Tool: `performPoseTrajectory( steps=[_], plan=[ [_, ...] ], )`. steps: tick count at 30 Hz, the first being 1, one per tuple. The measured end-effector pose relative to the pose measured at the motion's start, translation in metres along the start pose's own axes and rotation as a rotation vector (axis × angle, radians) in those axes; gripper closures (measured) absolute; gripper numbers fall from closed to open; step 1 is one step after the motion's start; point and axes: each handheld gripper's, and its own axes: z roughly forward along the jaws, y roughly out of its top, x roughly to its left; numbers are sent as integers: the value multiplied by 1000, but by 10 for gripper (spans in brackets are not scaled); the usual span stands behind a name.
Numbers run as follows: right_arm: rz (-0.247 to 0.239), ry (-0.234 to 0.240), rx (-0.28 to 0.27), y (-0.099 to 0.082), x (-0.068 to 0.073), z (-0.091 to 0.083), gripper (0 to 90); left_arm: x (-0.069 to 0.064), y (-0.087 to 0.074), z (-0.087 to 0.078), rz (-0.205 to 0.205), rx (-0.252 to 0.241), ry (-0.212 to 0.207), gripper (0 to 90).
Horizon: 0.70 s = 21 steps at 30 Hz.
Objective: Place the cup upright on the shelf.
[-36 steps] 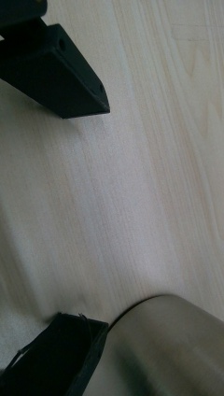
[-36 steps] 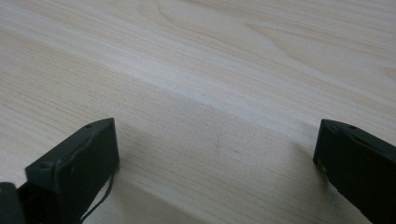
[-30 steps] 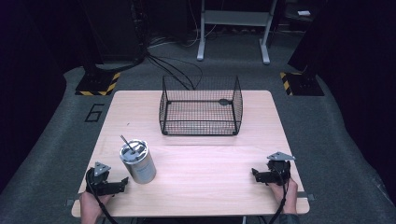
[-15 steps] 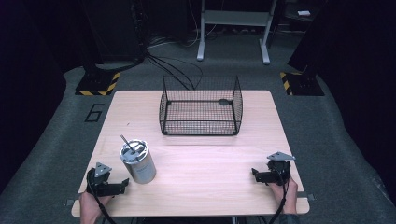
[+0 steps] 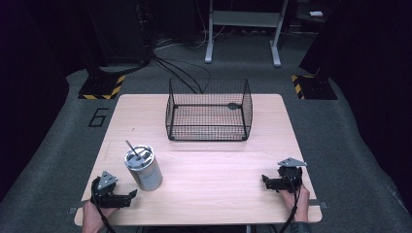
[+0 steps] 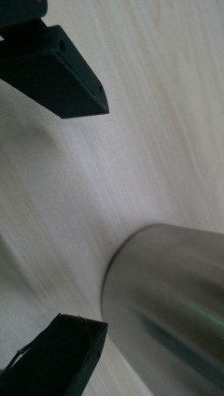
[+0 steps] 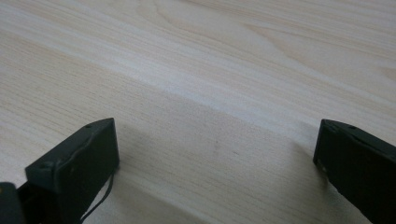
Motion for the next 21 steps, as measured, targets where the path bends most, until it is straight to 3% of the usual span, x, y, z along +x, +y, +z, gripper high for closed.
performPoseTrajectory(
  steps=[2,8,9,15,21],
  plan=[
    [0,-1,-2,0,0,0,0,-4,2,-6,-17,-42,-25,0],
    [-2,-1,-1,0,0,0,0,-14,11,-16,2,-99,-64,0],
    [-4,-1,-1,0,0,0,0,-16,15,-20,3,-130,-79,0],
    [-3,-1,-1,0,0,0,0,-22,24,-32,-8,-219,-94,0],
    [12,-4,-2,0,0,0,0,-24,32,-34,-11,-257,-108,0]
  ],
)
